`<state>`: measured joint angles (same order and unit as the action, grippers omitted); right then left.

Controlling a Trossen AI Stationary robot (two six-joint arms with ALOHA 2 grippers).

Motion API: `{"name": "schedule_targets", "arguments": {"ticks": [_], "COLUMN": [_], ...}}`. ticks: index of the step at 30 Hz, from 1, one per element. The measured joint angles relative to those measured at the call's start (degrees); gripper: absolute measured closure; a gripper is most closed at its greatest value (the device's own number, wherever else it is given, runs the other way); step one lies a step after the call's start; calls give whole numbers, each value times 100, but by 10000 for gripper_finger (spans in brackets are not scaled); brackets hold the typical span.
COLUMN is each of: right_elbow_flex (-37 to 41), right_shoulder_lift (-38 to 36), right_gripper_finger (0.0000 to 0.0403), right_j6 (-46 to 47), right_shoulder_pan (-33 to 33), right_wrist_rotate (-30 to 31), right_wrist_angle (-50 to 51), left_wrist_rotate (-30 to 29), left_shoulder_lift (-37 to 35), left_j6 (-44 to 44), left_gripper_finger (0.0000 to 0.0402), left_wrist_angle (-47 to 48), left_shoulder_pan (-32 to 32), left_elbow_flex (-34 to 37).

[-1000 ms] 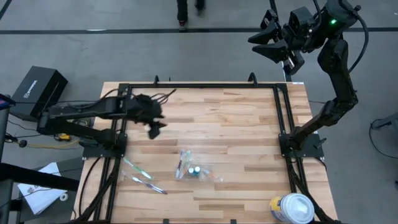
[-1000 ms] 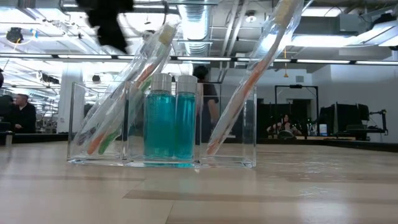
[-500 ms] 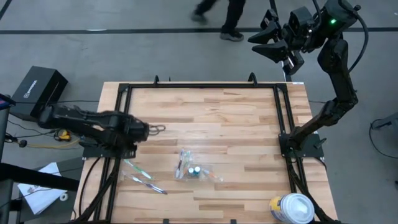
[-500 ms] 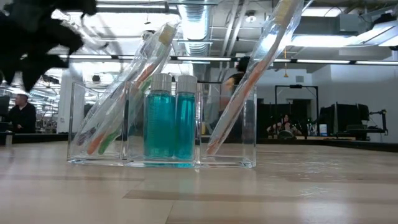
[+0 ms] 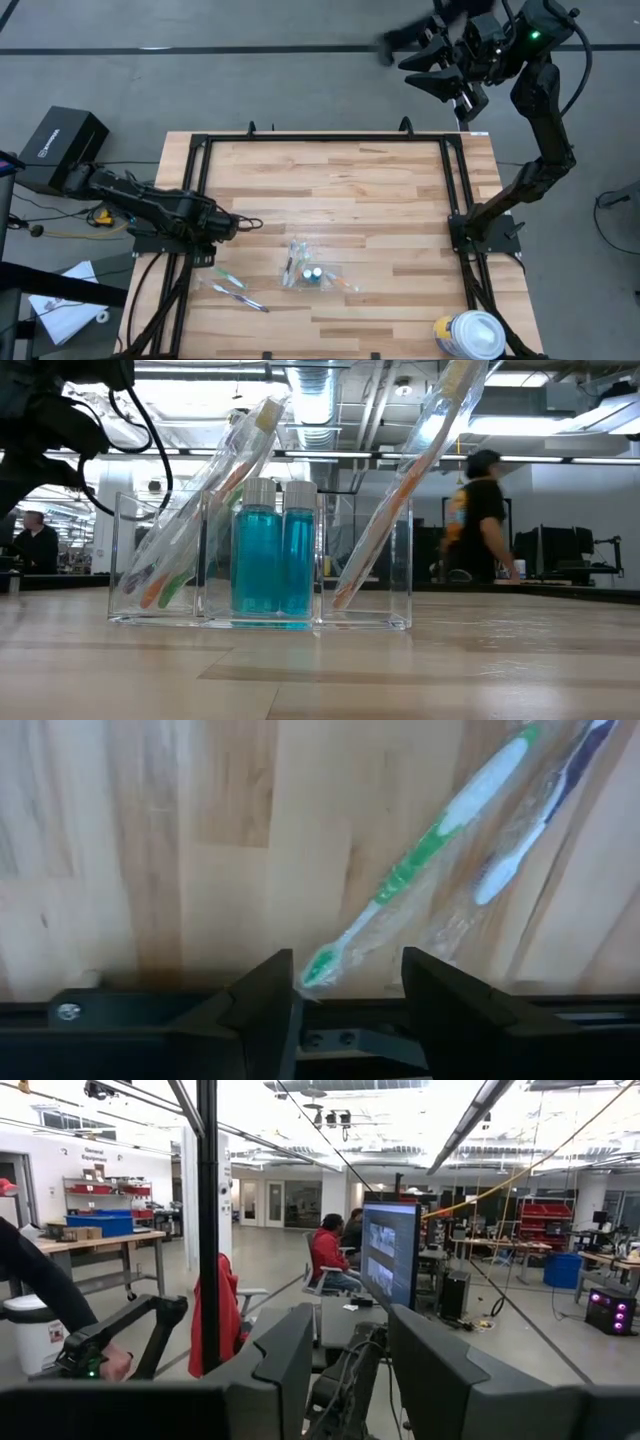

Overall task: Pick & Place toothbrushing station
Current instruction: Put the green toothbrush into the transparent organizer

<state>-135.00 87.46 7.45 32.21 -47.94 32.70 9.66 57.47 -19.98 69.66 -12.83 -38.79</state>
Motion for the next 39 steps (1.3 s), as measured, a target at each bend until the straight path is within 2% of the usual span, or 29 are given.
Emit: {"name": "schedule_targets", "arguments": {"ticks": [9,14,19,34,37,39], "right_elbow_flex": [138,140,142,140,140,138], "right_shoulder_lift": [0,-2,0,0,0,0], "right_gripper_finger": [280,280,279,280,280,280], "right_j6": [-55,-146,-155,-112,-99,-99], "right_shoulder_pan": [0,0,0,0,0,0], "right_wrist_rotate": [0,-2,0,0,16,51], "right_wrist_angle": [45,183,195,176,145,138], "left_wrist_rotate": [9,63,429,406,373,378], "left_shoulder_lift": [0,0,27,116,116,118], "left_j6": [-711,-1267,-1708,-2234,-2253,-2259], "left_gripper_finger": [220,220,220,221,236,265], "left_wrist_angle": [-585,-812,-1451,-1865,-1872,-1882], "left_shoulder_pan": [-576,-929,-1201,-1356,-1356,-1356], "left_elbow_flex": [76,578,1060,1763,1766,1771]}}
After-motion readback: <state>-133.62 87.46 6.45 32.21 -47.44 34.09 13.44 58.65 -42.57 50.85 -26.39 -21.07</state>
